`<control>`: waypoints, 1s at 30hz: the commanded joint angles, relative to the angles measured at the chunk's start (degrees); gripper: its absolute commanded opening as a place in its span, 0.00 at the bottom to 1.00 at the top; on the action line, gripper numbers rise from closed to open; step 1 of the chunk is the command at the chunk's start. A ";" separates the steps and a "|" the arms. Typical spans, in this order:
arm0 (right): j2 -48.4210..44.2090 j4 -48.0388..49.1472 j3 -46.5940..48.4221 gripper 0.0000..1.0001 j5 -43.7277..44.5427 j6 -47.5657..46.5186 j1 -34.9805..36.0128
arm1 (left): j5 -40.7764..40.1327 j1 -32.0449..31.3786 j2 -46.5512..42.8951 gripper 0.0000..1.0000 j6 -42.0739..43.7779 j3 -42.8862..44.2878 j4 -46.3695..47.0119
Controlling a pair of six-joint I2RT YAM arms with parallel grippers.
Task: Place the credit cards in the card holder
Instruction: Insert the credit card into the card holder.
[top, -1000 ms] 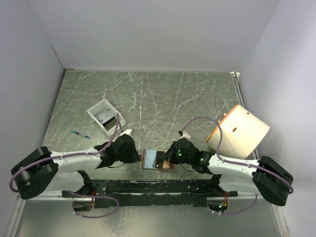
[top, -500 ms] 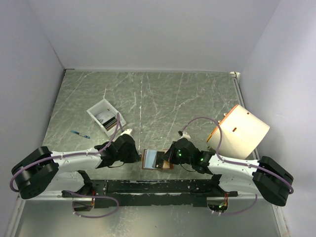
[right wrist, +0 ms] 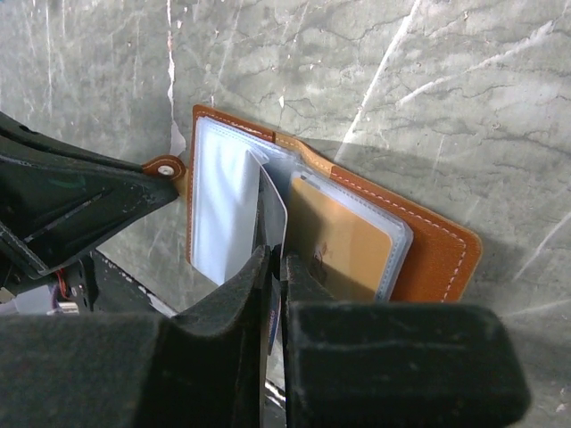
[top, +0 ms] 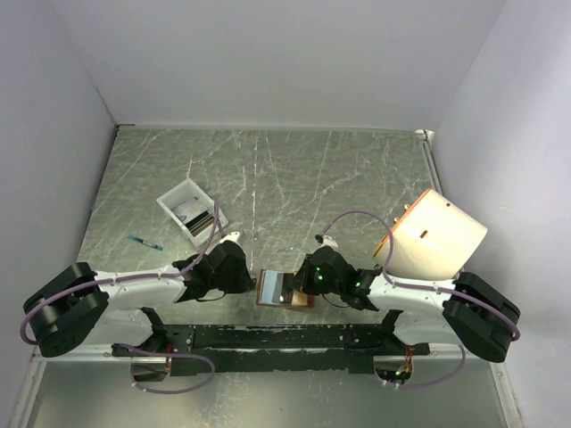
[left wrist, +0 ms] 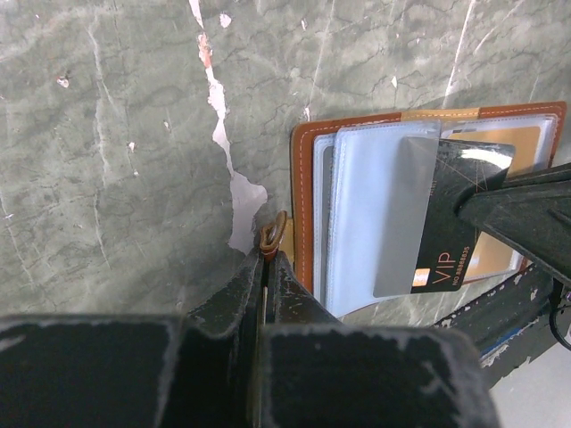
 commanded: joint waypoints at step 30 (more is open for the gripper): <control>6.83 -4.58 7.24 0.39 -2.49 -3.56 0.74 | -0.78 -0.50 -2.03 0.07 0.05 -1.34 -0.30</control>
